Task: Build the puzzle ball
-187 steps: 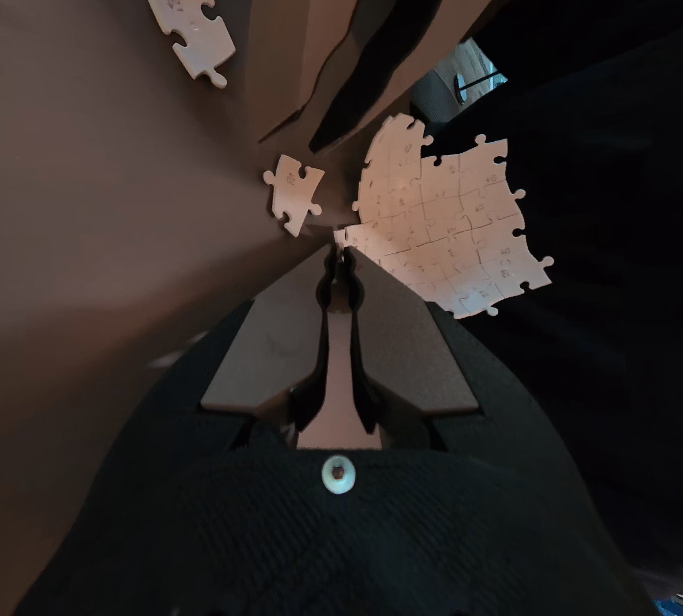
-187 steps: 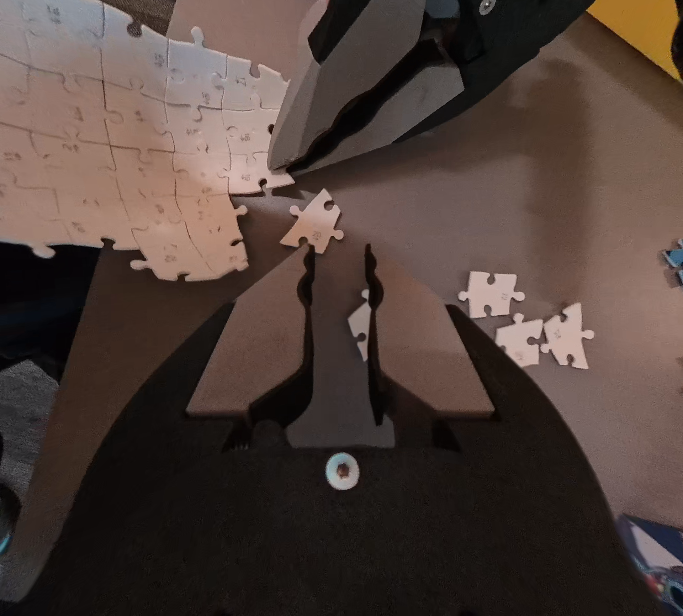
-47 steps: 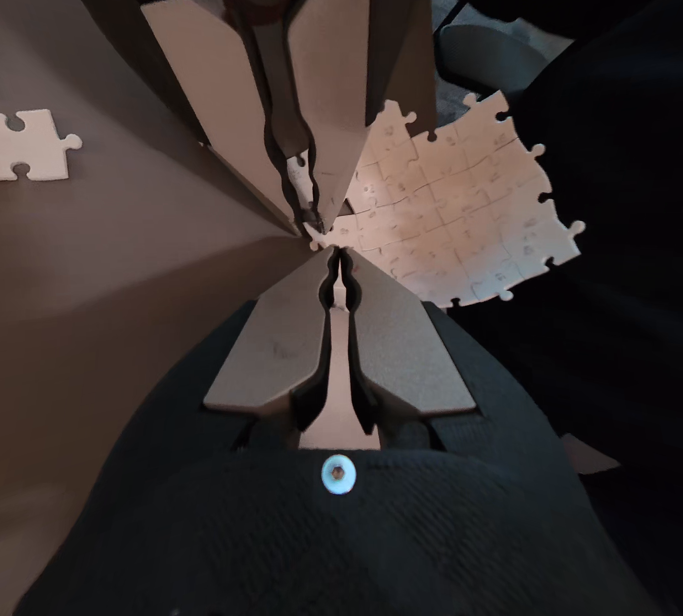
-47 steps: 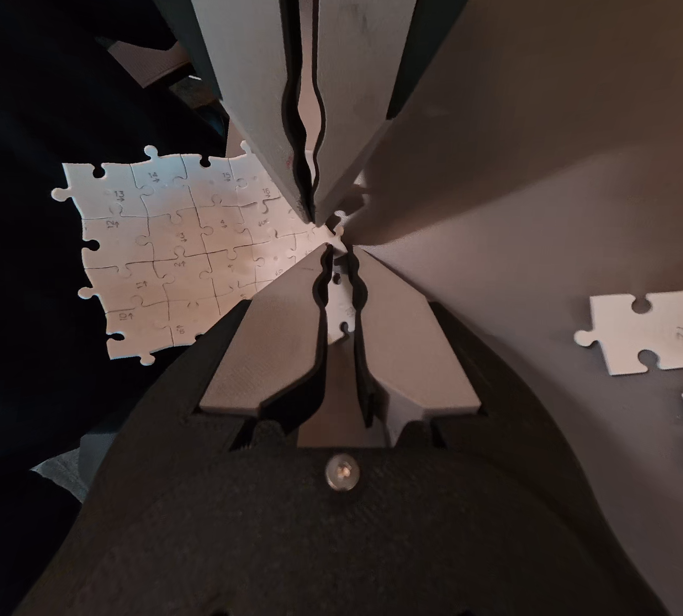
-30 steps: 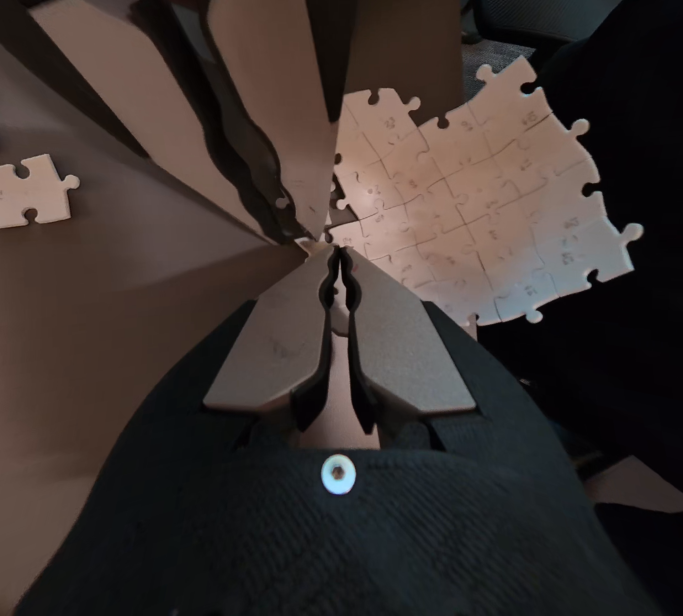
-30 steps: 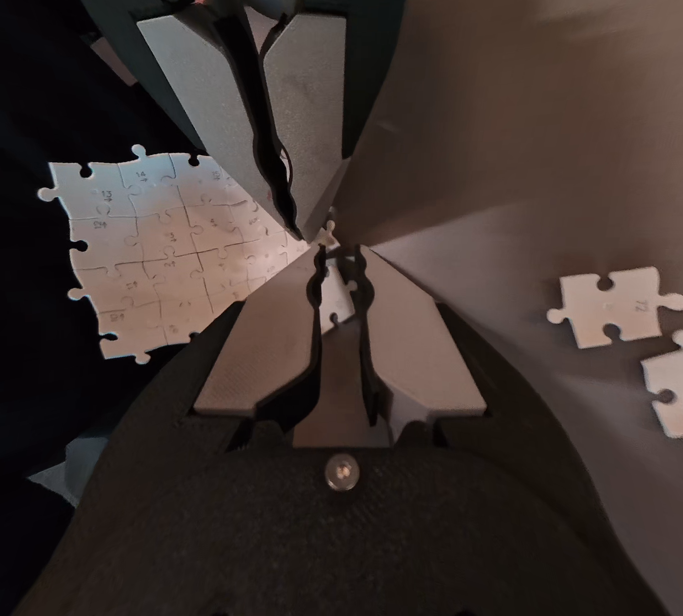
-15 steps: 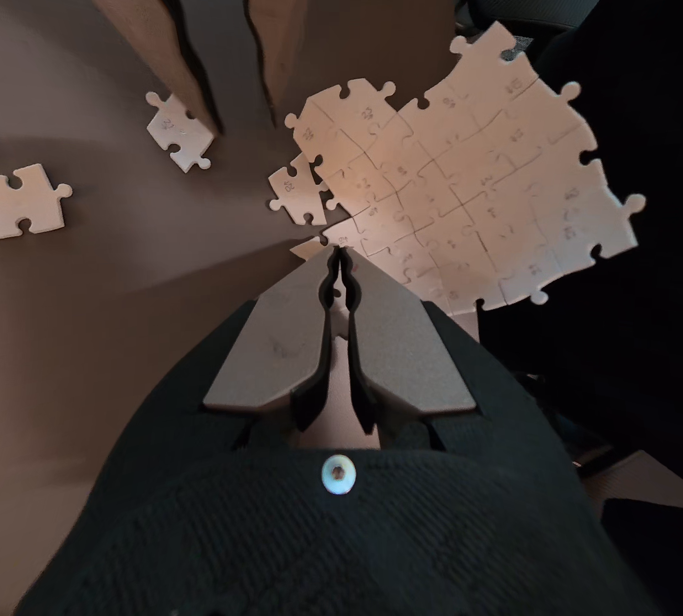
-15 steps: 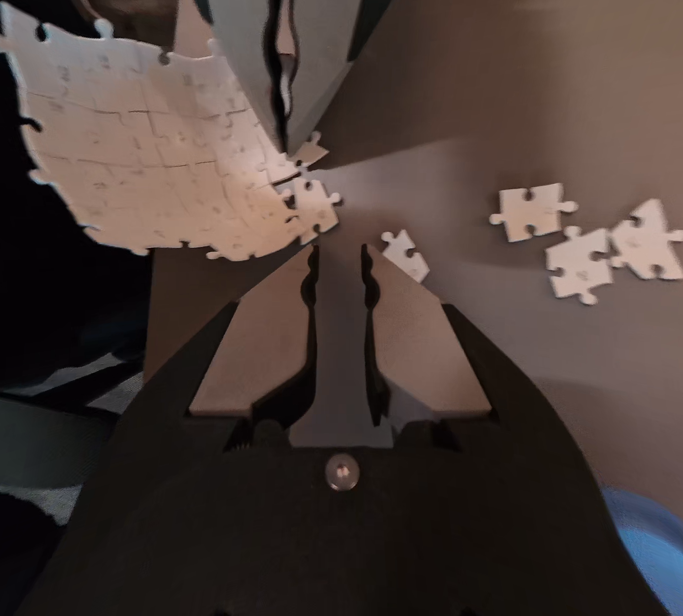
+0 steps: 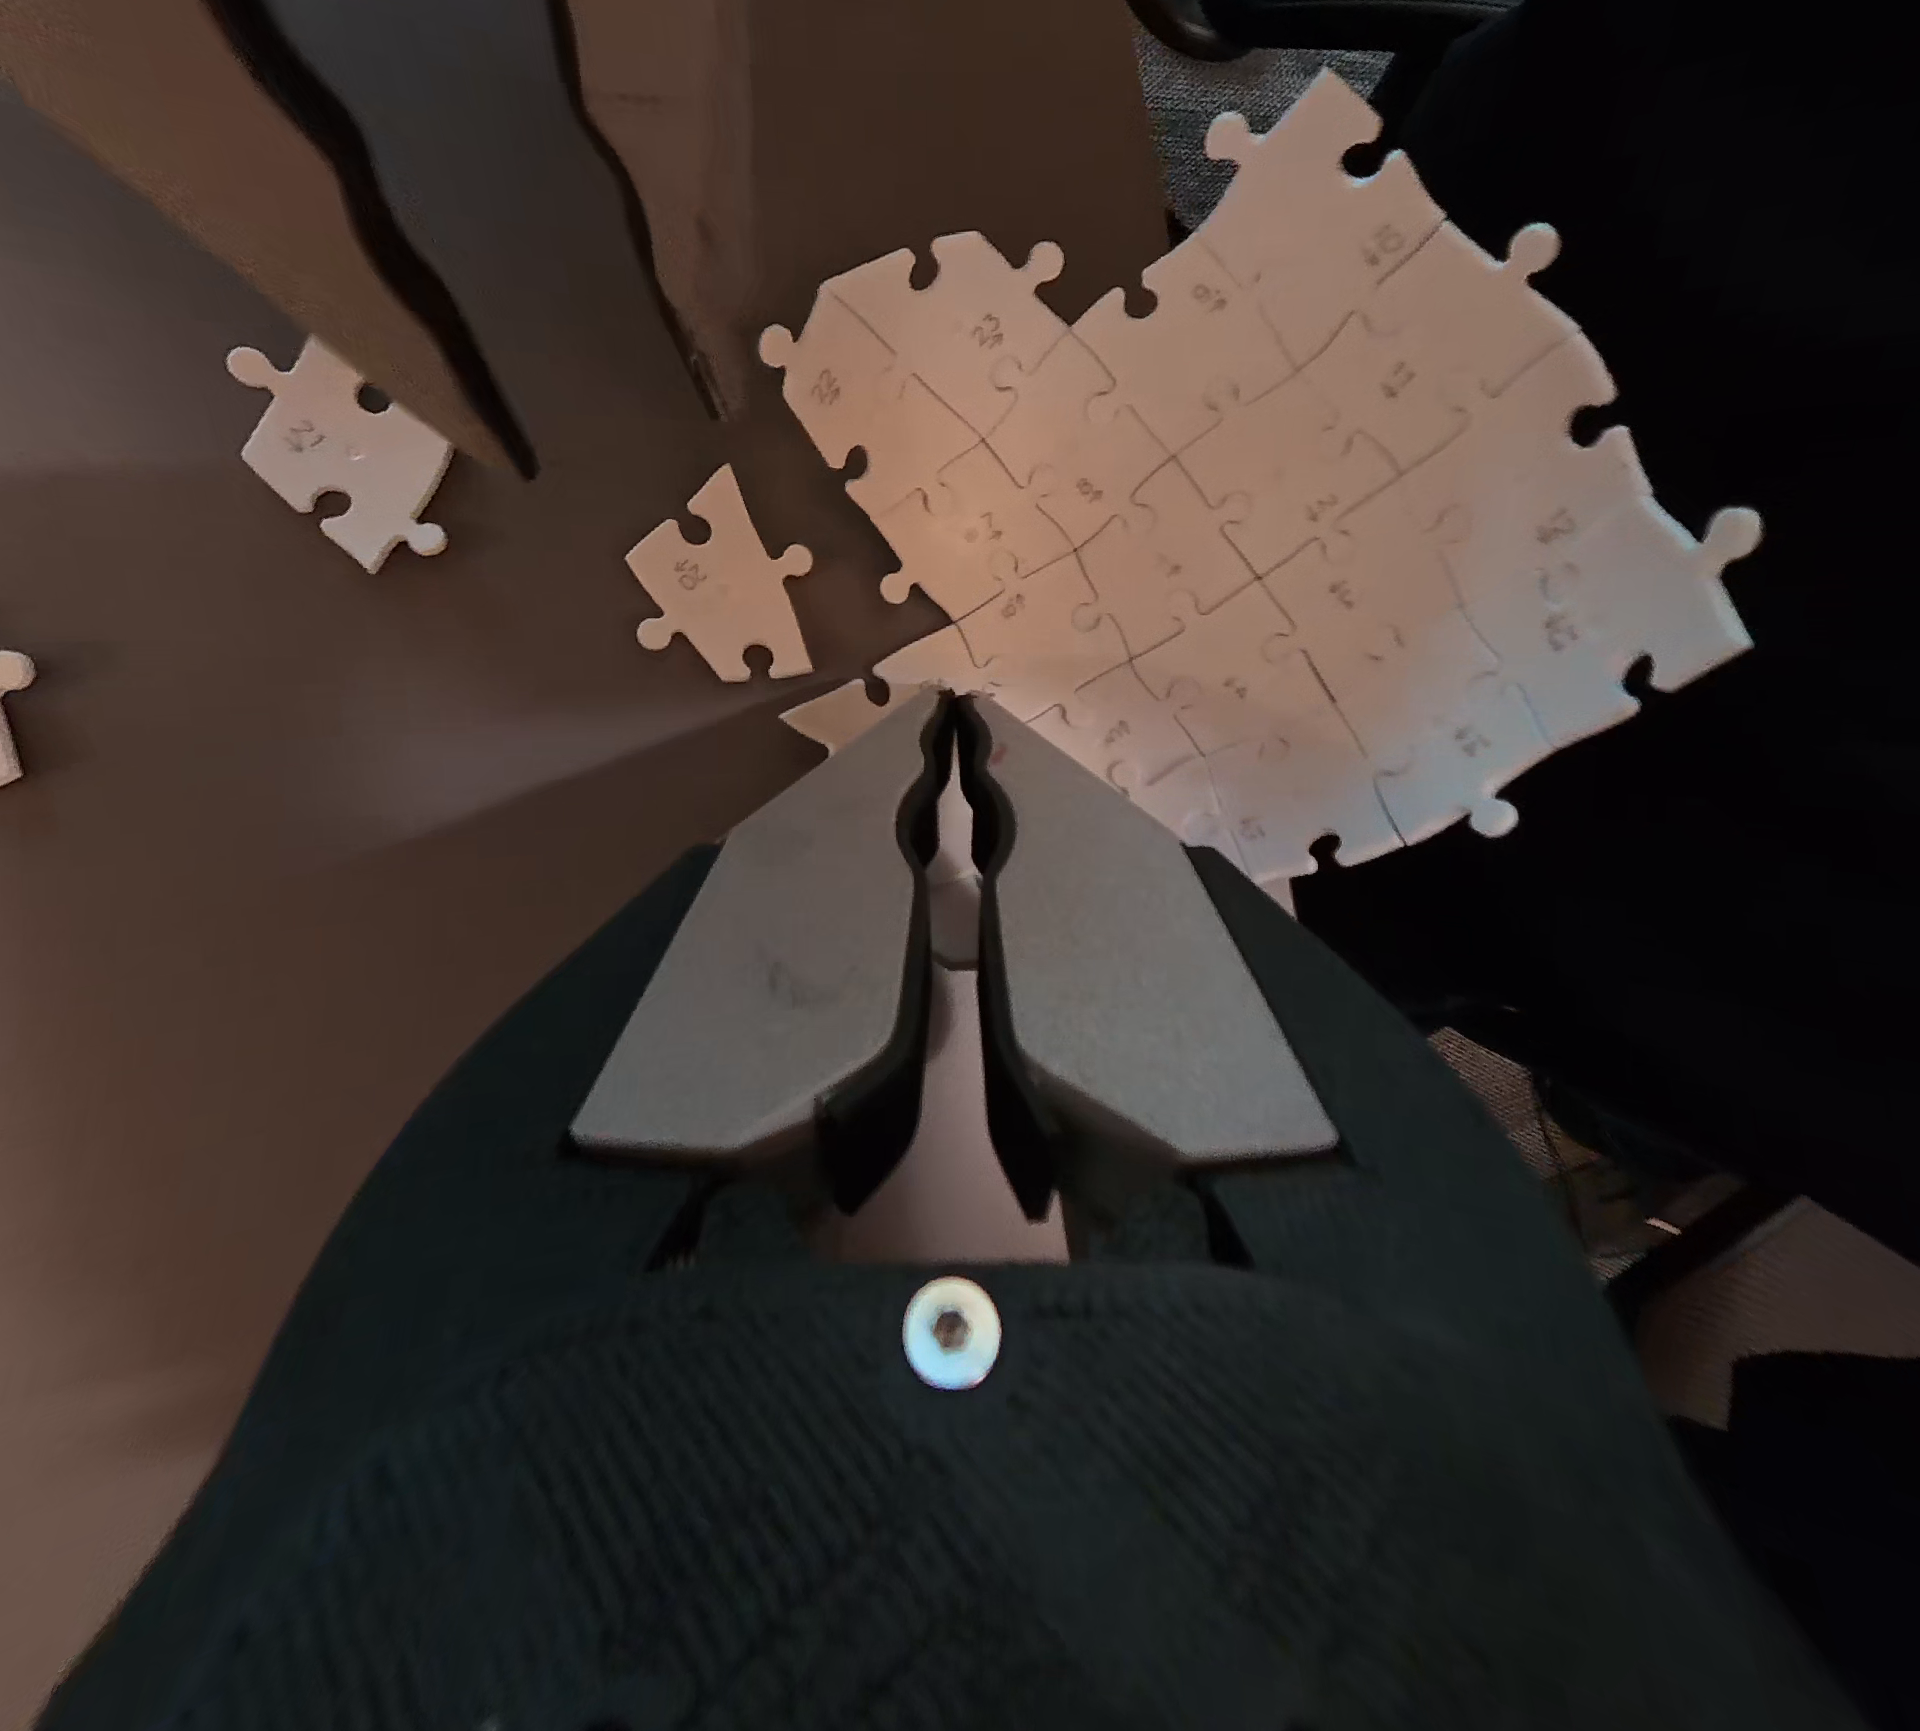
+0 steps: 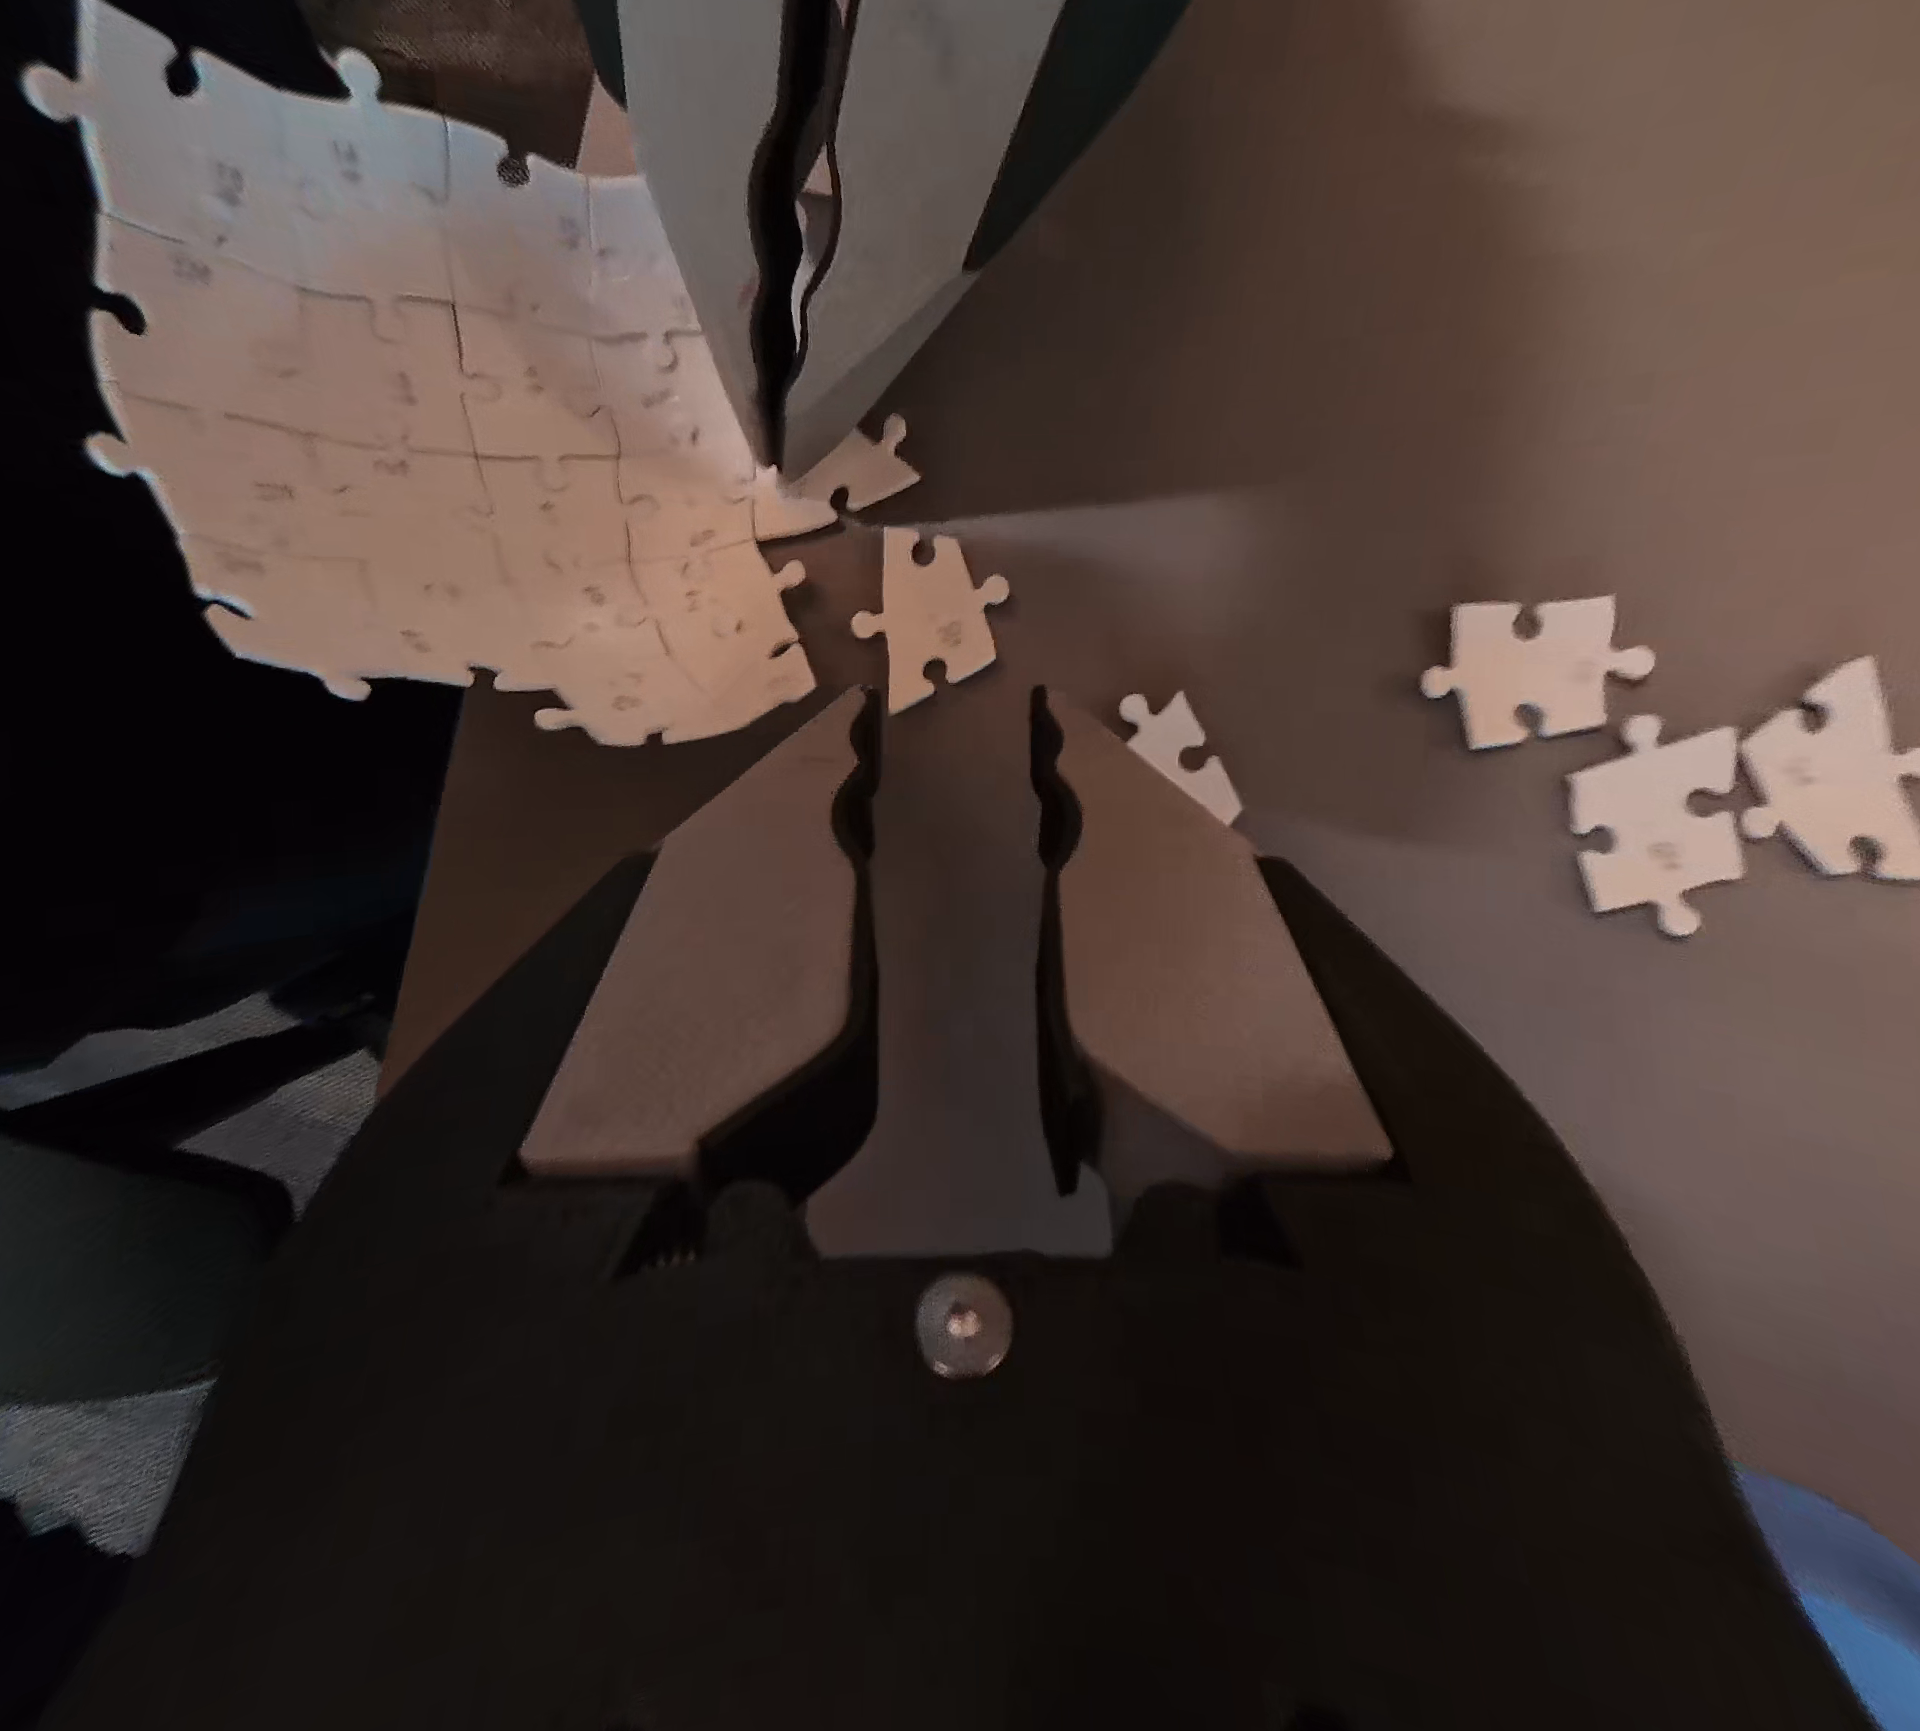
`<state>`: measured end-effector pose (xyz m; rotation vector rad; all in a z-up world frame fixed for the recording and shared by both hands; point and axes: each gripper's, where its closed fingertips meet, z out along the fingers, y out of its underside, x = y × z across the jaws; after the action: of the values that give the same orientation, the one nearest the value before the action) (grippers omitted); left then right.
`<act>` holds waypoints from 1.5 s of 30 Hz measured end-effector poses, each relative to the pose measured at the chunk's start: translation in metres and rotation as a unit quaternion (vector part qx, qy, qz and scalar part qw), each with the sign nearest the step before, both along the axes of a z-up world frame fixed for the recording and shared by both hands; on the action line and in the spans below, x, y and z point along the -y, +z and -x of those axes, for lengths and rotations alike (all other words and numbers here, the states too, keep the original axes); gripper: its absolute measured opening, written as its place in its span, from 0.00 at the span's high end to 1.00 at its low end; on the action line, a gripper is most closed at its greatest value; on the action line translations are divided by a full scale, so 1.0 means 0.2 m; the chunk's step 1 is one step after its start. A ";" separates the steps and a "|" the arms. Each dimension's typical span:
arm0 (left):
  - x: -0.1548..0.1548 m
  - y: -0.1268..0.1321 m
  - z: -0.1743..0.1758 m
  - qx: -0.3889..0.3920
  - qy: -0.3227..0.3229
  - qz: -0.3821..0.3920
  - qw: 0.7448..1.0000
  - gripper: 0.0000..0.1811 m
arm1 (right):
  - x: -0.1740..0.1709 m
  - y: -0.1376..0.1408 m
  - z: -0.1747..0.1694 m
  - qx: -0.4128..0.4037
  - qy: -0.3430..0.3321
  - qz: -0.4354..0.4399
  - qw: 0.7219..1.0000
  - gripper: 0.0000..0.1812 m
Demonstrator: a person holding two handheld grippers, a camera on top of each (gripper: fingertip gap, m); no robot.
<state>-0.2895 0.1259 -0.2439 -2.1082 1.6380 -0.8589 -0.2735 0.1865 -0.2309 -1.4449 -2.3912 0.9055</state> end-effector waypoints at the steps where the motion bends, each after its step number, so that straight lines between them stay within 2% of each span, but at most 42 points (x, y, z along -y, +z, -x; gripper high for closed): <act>1: 0.00 0.00 0.00 0.001 -0.002 0.002 1.000 1.00 | 0.01 0.01 0.01 -0.008 0.007 -0.001 1.000 0.85; 5: 0.02 0.00 -0.01 0.007 -0.012 0.010 1.000 1.00 | 0.03 0.00 0.05 -0.023 0.047 -0.029 0.998 0.82; 9: 0.04 0.00 -0.01 0.007 -0.023 0.006 1.000 1.00 | 0.04 -0.06 0.05 -0.001 0.069 -0.038 0.997 0.80; 16: 0.05 0.00 0.01 0.002 -0.033 0.003 0.999 1.00 | 0.06 -0.08 0.06 0.007 0.093 -0.047 0.995 0.80; 19: 0.04 0.00 0.01 0.002 -0.029 0.004 1.000 1.00 | 0.05 -0.09 0.08 0.000 0.093 -0.063 0.994 0.90; 21: 0.04 0.00 0.01 0.002 -0.027 0.004 1.000 1.00 | 0.04 -0.09 0.08 0.003 0.091 -0.067 0.994 0.90; 24: 0.03 0.00 0.01 0.002 -0.023 0.002 1.000 1.00 | 0.02 -0.08 0.09 0.007 0.068 -0.067 0.995 0.96; 28: 0.02 0.00 0.01 0.003 -0.018 0.004 1.000 1.00 | -0.04 -0.05 0.10 0.012 0.020 -0.045 0.999 0.99; 35: 0.00 0.00 0.01 0.003 -0.007 0.004 1.000 1.00 | -0.04 -0.03 0.08 0.041 -0.046 0.016 0.998 1.00; 40: -0.04 0.00 0.01 0.002 0.022 0.001 1.000 1.00 | -0.04 0.07 0.09 0.061 -0.122 0.072 0.988 1.00; 45: -0.06 0.00 0.01 0.002 0.040 0.010 0.999 1.00 | 0.01 0.15 0.12 0.089 -0.163 0.138 0.973 1.00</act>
<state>-0.2915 0.1373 -0.2447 -2.1687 1.5375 -0.8567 -0.2984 0.1853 -0.2002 -2.0294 -2.1062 1.0929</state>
